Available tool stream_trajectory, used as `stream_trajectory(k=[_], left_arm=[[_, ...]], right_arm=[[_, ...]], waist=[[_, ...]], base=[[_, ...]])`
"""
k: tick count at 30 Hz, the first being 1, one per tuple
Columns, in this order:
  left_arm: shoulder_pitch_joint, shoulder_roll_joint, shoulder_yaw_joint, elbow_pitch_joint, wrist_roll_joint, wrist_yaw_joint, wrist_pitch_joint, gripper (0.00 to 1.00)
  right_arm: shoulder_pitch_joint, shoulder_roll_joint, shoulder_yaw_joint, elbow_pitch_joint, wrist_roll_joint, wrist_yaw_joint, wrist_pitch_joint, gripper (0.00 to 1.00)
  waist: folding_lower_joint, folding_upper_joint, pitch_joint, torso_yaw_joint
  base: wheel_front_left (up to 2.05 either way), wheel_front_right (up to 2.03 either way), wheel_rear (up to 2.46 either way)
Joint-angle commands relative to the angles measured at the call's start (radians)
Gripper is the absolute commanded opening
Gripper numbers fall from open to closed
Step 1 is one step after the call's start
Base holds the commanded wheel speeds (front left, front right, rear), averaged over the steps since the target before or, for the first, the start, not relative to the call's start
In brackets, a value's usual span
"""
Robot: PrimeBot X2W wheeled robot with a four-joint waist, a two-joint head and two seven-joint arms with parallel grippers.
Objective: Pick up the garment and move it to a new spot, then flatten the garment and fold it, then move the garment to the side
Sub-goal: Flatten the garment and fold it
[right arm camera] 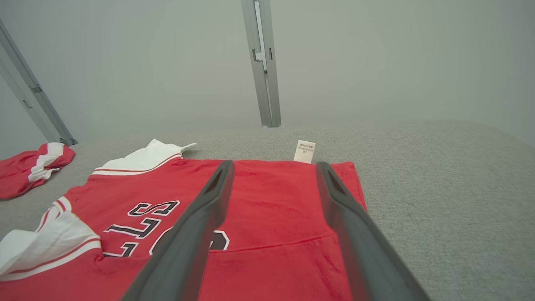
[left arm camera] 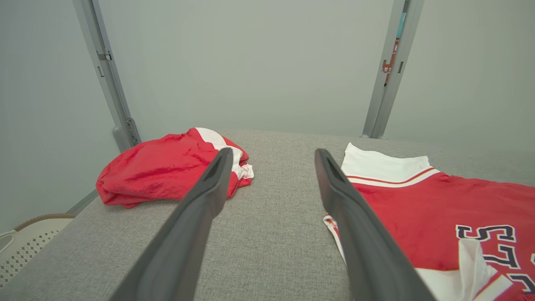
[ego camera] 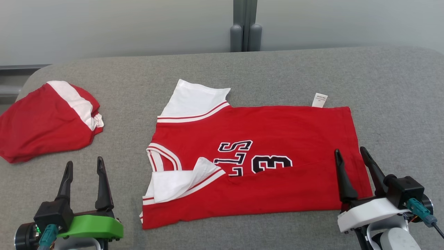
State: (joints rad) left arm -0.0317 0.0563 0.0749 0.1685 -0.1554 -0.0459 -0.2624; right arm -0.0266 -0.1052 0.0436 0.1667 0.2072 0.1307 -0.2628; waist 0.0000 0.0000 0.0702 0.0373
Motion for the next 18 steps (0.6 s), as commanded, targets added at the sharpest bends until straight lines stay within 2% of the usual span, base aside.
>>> stream_trajectory(k=[1, 9, 15, 18], left_arm=[[0.005, 0.000, 0.007, 0.002, 0.014, -0.006, -0.003, 1.00], [-0.039, -0.002, 0.006, 0.017, 0.020, -0.022, -0.003, 1.00], [-0.225, 0.058, -0.043, 0.092, 0.048, -0.061, -0.003, 1.00], [-0.376, 0.101, -0.085, 0.158, 0.058, -0.073, 0.017, 1.00]], right_arm=[[0.001, -0.003, 0.000, 0.005, -0.008, 0.000, -0.003, 1.00], [-0.039, -0.016, 0.014, 0.025, 0.014, 0.000, -0.003, 1.00], [-0.192, -0.112, 0.064, 0.084, 0.048, 0.000, 0.025, 1.00], [-0.291, -0.162, 0.087, 0.123, 0.062, 0.000, 0.063, 1.00]], waist=[[0.0000, 0.0000, 0.000, -0.001], [0.0000, 0.0000, 0.022, -0.021], [0.0000, 0.0000, 0.091, -0.051], [0.0000, 0.0000, 0.143, -0.070]], base=[[0.00, 0.00, 0.00], [0.00, 0.00, 0.00], [0.00, 0.00, 0.00], [0.00, 0.00, 0.00]])
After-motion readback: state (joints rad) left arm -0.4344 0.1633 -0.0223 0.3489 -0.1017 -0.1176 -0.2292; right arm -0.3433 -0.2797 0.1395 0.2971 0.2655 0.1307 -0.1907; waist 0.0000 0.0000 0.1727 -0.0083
